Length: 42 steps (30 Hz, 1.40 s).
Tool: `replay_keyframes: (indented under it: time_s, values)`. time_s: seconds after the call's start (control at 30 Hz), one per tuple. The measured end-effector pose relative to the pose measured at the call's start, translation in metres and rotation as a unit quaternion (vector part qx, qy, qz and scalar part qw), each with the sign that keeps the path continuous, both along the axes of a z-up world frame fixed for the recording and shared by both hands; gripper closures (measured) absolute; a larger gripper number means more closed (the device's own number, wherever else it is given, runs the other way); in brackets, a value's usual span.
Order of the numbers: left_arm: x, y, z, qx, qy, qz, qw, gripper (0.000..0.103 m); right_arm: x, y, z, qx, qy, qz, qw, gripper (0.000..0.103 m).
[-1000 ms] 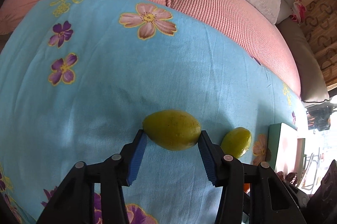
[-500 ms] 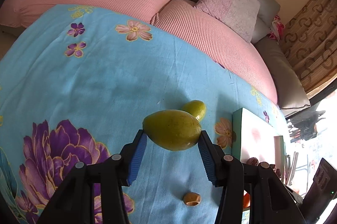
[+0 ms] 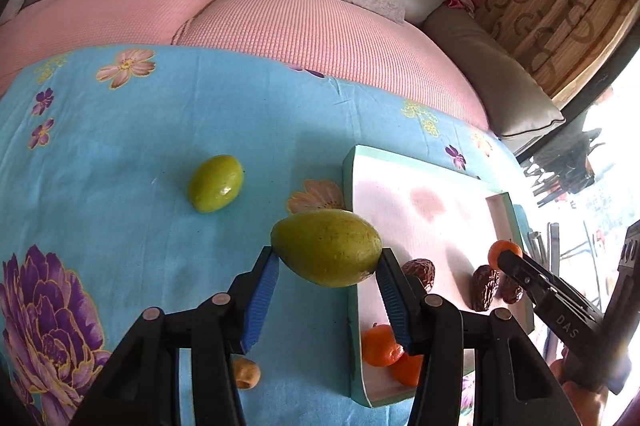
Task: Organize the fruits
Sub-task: 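Carry the green pear and the orange over the white tray, then open both grippers to drop the pear and orange into the tray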
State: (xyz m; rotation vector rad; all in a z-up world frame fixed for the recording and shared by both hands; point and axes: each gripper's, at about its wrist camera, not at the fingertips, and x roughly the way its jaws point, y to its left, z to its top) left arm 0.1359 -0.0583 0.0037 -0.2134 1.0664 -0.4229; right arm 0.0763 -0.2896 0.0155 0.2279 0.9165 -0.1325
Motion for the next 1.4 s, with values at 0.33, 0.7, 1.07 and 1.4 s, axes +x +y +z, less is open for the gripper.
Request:
replay_keyframes:
  time_s: [0.33,0.7,1.07,1.4]
  values:
    - [0.014,-0.078,-0.006,0.048,0.003,-0.062,0.9969,0.050,0.007,-0.052,-0.014,0.015,-0.017,-0.050,0.999,0.068]
    - [0.023,-0.115,-0.035,0.086,0.029,-0.075,0.9931,0.050,0.008,-0.068,-0.039,0.006,0.010,-0.070,0.998,0.068]
    - [0.022,-0.122,-0.045,0.100,0.039,-0.070,0.9918,0.050,0.009,-0.069,-0.049,-0.008,0.025,-0.065,0.998,0.067]
    - [0.022,-0.121,-0.044,0.108,0.048,-0.065,0.9909,0.049,0.009,-0.068,-0.048,-0.007,0.026,-0.064,0.998,0.067]
